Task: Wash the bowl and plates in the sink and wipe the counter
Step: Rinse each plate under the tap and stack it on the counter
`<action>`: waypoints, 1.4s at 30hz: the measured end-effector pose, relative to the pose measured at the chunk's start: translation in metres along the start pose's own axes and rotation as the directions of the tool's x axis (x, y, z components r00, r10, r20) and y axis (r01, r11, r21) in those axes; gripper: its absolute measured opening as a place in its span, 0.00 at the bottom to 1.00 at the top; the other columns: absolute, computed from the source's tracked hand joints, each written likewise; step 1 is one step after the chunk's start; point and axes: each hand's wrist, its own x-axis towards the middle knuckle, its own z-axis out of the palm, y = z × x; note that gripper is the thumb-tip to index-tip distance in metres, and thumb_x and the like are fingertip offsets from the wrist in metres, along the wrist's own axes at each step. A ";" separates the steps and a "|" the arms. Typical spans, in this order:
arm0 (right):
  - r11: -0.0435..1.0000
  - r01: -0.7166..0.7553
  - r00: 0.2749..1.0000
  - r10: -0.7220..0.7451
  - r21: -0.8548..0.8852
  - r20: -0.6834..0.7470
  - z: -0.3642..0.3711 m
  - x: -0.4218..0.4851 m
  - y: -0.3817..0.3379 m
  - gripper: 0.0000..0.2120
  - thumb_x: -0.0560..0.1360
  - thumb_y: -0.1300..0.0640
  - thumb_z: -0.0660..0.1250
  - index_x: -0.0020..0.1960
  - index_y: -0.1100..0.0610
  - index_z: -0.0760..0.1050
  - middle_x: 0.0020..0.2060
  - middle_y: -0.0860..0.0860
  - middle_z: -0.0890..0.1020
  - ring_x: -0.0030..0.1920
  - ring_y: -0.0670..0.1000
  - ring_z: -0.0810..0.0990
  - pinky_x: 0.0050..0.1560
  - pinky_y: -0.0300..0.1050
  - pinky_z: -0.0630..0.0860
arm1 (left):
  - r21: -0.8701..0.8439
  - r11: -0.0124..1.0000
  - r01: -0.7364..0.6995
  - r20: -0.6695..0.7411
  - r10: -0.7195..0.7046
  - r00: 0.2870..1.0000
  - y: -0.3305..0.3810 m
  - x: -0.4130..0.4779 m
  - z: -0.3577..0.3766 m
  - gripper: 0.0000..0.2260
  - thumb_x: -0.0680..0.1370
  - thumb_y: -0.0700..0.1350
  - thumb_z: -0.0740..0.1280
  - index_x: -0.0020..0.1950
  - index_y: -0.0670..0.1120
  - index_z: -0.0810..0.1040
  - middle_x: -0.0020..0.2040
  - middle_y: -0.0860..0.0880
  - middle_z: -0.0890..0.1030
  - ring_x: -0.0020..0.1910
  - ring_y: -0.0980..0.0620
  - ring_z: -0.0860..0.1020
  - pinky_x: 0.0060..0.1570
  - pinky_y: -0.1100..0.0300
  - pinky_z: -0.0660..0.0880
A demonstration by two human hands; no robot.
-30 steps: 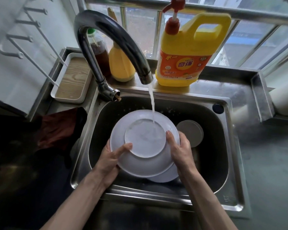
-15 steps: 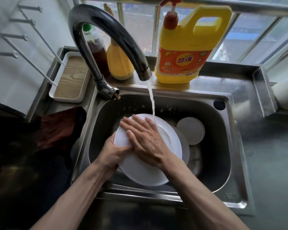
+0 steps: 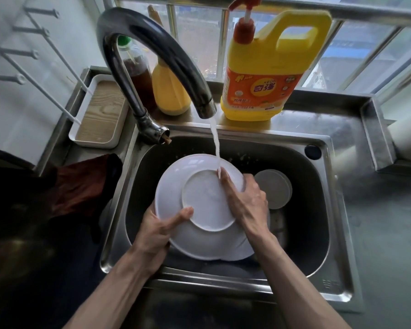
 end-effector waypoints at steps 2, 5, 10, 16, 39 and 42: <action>0.995 0.099 0.995 -0.098 0.026 -0.027 -0.004 0.004 0.000 0.34 0.72 0.20 0.57 0.57 0.47 0.77 0.50 0.51 0.83 0.52 0.57 0.81 0.52 0.53 0.76 | 0.050 0.997 0.054 0.065 -0.057 0.996 0.008 0.003 -0.009 0.26 0.68 0.41 0.82 0.65 0.46 0.81 0.57 0.42 0.86 0.56 0.42 0.85 0.45 0.55 0.84; 0.974 0.227 0.974 -0.227 -0.002 0.003 -0.009 0.018 -0.002 0.25 0.80 0.29 0.57 0.60 0.45 0.81 0.53 0.49 0.86 0.55 0.55 0.82 0.57 0.53 0.77 | 0.133 0.985 0.108 0.118 -0.124 0.985 0.027 0.015 -0.016 0.31 0.63 0.50 0.82 0.65 0.46 0.81 0.58 0.41 0.85 0.55 0.41 0.85 0.48 0.50 0.84; 0.939 0.331 0.940 -0.337 0.089 0.061 -0.010 0.034 -0.010 0.16 0.83 0.39 0.61 0.62 0.44 0.82 0.55 0.45 0.86 0.59 0.49 0.82 0.63 0.51 0.77 | 0.230 0.970 0.081 0.165 -0.121 0.979 0.053 0.044 0.000 0.21 0.73 0.38 0.77 0.65 0.43 0.81 0.57 0.40 0.86 0.54 0.40 0.85 0.48 0.49 0.83; 0.927 -0.022 1.000 0.018 0.376 0.014 -0.019 0.016 -0.003 0.25 0.73 0.29 0.69 0.53 0.50 0.83 0.46 0.45 0.86 0.48 0.48 0.85 0.43 0.40 0.78 | -0.061 0.998 -0.001 -0.049 -0.002 0.999 0.039 0.041 0.003 0.22 0.71 0.41 0.76 0.65 0.40 0.81 0.56 0.40 0.86 0.53 0.42 0.86 0.46 0.52 0.83; 0.944 -0.038 0.997 0.057 0.327 -0.051 -0.007 0.002 0.003 0.26 0.77 0.28 0.63 0.54 0.51 0.79 0.46 0.46 0.83 0.49 0.50 0.81 0.48 0.47 0.77 | -0.276 0.961 -0.014 -0.184 -0.038 0.982 0.022 0.024 0.014 0.19 0.81 0.50 0.67 0.71 0.46 0.77 0.62 0.44 0.84 0.59 0.46 0.84 0.49 0.53 0.84; 0.911 -0.089 0.987 0.134 0.403 -0.085 0.003 -0.003 0.011 0.24 0.79 0.32 0.64 0.50 0.53 0.81 0.43 0.48 0.84 0.46 0.49 0.82 0.43 0.43 0.73 | -0.286 0.955 0.072 -0.107 -0.106 0.989 0.008 0.008 0.018 0.21 0.78 0.48 0.70 0.72 0.48 0.77 0.63 0.44 0.84 0.62 0.45 0.82 0.54 0.49 0.83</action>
